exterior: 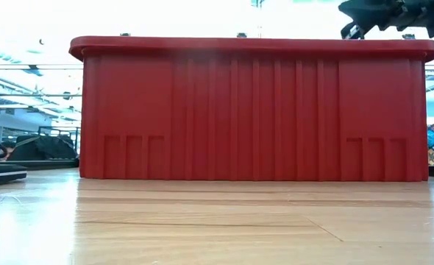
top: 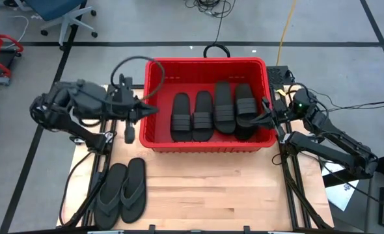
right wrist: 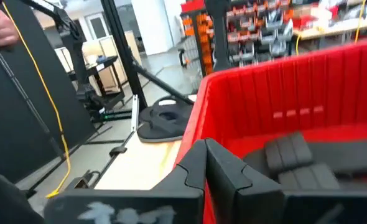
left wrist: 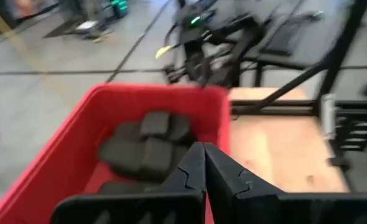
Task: Pick and place slides into bin
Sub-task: Put the black slipper into the red container
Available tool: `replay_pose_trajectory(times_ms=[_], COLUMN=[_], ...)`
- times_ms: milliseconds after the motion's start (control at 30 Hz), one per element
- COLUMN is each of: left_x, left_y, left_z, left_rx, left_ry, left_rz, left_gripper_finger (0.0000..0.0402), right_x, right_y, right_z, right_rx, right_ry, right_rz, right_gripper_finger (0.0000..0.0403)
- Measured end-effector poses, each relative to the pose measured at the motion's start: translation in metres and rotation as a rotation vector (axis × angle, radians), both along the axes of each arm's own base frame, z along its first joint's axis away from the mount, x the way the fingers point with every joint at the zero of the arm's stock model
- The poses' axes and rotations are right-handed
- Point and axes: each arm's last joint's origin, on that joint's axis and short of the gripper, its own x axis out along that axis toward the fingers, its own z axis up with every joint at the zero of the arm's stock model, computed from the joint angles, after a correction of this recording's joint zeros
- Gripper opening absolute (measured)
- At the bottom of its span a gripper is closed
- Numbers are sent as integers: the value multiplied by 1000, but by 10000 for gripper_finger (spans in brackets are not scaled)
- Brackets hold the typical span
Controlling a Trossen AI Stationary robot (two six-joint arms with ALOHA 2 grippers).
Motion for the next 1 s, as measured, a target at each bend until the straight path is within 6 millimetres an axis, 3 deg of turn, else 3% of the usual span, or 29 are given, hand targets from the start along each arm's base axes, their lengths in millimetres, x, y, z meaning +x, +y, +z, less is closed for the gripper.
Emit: replay_pose_trajectory(times_ms=[267,500,667,833,1000], left_x=[-12,-44,-70,-87,-95], left_y=[-23,-40,-49,-60,-62], left_z=[-44,-111,-158,-204,-236], left_rx=[-97,-297,-464,-512,-540], left_ry=[39,143,173,208,177], left_rz=[-28,-146,-207,-306,-343], left_gripper_finger=[0,0,0,0,0], right_x=[0,0,5,9,24], right_y=[0,1,3,11,12], right_z=[17,25,28,54,68], right_rx=[-40,-36,50,-24,11], right_ry=[-131,-189,-215,-431,-412], right_rz=[-2,10,-114,-151,-145], right_gripper_finger=[0,0,0,0,0])
